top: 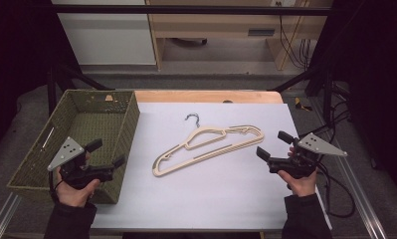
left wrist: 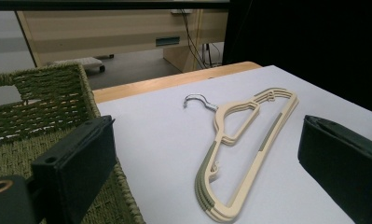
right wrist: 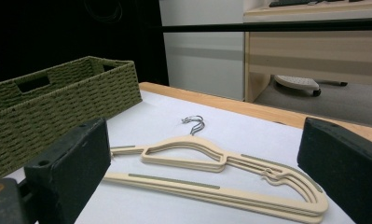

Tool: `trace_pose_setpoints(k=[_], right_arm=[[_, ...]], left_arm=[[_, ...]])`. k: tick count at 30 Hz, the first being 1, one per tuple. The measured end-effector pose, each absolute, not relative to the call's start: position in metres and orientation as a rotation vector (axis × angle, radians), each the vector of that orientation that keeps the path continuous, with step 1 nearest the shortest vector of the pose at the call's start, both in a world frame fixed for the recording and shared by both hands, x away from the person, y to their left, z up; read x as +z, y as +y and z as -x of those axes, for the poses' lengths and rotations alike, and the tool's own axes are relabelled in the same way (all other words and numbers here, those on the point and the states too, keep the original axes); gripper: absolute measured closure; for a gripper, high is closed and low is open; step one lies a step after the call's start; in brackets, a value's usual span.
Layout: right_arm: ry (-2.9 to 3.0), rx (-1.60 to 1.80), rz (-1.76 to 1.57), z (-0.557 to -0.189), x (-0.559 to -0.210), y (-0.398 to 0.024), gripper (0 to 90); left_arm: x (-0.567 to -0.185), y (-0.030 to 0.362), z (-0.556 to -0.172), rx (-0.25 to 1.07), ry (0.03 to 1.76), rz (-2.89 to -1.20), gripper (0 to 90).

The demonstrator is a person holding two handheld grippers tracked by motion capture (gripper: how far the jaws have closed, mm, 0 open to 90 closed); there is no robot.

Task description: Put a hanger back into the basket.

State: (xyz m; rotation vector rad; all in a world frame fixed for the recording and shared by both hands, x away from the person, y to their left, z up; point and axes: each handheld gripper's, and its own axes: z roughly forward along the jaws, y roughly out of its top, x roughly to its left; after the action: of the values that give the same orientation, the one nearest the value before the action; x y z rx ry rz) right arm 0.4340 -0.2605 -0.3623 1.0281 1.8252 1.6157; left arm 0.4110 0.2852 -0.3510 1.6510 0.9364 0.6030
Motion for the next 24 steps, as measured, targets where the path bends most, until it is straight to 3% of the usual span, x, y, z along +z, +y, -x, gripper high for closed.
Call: trace_pose_setpoints(k=[13,24], right_arm=[[1.833,1.614,-1.029,-0.433,-0.36,-0.259,3.3],[1.867,1.594,-1.022,-0.436,-0.363,-0.254,3.6]], left_arm=[[-0.349,0.274,-0.415,0.586,0.915,-1.681,4.6],[-0.342,0.235,-0.428,0.56,0.854,-1.769,5.7]])
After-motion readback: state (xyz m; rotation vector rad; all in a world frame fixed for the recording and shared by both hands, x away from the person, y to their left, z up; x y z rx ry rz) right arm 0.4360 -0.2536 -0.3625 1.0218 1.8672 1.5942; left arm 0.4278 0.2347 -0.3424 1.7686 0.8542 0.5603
